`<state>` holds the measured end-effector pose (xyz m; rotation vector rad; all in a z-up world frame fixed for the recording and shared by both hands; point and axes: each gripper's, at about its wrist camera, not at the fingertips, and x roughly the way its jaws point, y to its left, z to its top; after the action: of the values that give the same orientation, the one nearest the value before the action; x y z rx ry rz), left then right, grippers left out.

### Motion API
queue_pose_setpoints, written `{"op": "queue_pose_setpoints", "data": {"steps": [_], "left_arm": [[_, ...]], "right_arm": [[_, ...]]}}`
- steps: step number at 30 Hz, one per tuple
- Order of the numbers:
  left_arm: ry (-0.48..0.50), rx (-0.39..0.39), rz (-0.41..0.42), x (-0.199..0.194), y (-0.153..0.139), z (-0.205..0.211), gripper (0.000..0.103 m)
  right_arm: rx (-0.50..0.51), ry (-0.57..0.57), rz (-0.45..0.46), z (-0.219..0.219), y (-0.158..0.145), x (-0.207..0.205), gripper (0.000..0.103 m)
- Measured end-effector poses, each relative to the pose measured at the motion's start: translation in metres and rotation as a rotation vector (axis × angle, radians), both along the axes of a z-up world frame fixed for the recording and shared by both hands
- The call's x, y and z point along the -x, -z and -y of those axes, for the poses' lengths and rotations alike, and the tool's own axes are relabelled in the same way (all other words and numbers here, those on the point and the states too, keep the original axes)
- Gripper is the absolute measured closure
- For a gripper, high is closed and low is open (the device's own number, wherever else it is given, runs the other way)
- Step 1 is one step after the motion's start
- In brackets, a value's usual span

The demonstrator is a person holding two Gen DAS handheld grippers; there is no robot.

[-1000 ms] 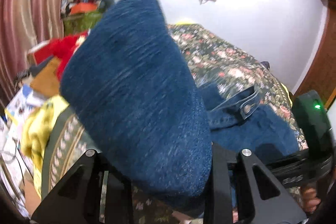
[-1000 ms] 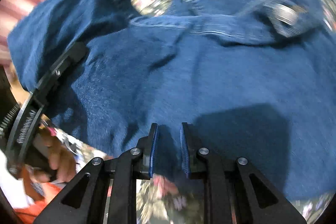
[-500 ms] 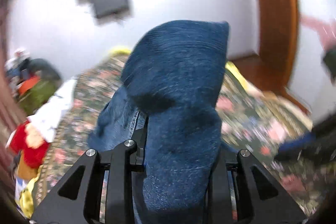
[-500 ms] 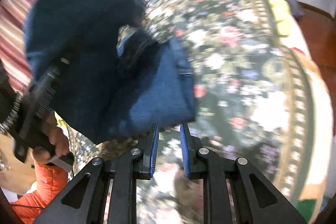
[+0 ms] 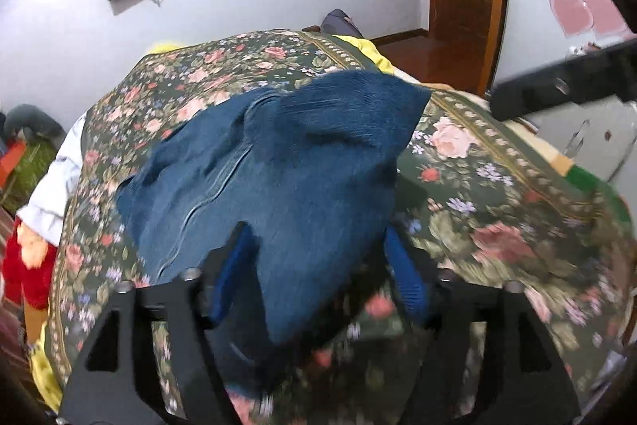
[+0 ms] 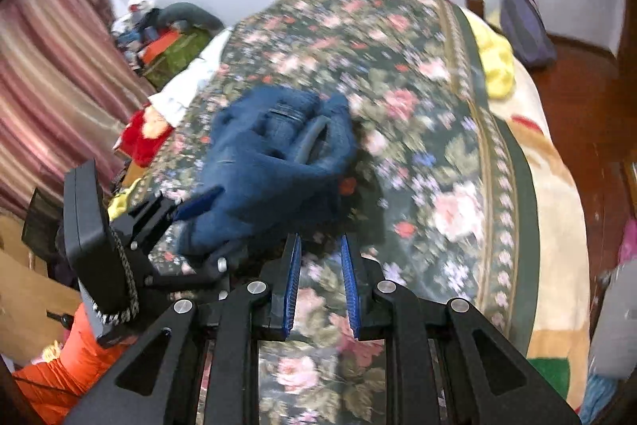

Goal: Fold large clothes

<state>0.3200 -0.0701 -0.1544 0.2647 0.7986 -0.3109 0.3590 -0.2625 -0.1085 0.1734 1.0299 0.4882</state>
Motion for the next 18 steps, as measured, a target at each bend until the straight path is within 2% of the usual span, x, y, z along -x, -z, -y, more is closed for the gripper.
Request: {"op": "queue_pose_setpoints", "data": {"steps": [4, 6, 7, 9, 12, 15, 18], "left_arm": [[-0.079, 0.052, 0.022, 0.021, -0.019, -0.034, 0.030], [-0.150, 0.067, 0.044, 0.020, -0.027, -0.054, 0.024], [-0.180, 0.074, 0.052, 0.020, -0.029, -0.063, 0.016], [-0.259, 0.097, 0.041, 0.011, -0.025, -0.085, 0.015], [-0.340, 0.169, -0.072, -0.006, -0.002, -0.111, 0.015], [-0.370, 0.171, -0.178, -0.015, 0.030, -0.117, 0.014], [-0.415, 0.227, -0.193, -0.007, 0.049, -0.122, 0.005]], "right_arm": [[-0.023, -0.065, 0.081, -0.024, -0.025, 0.004, 0.087], [-0.025, -0.104, 0.111, -0.043, -0.035, 0.001, 0.087], [-0.022, -0.118, 0.120, -0.050, -0.037, -0.001, 0.087], [-0.002, -0.147, 0.122, -0.067, -0.037, -0.008, 0.087], [0.035, -0.177, 0.101, -0.093, -0.024, -0.021, 0.087], [0.160, -0.165, 0.069, -0.110, 0.004, -0.035, 0.087], [0.269, -0.183, 0.067, -0.112, 0.035, -0.039, 0.087]]}}
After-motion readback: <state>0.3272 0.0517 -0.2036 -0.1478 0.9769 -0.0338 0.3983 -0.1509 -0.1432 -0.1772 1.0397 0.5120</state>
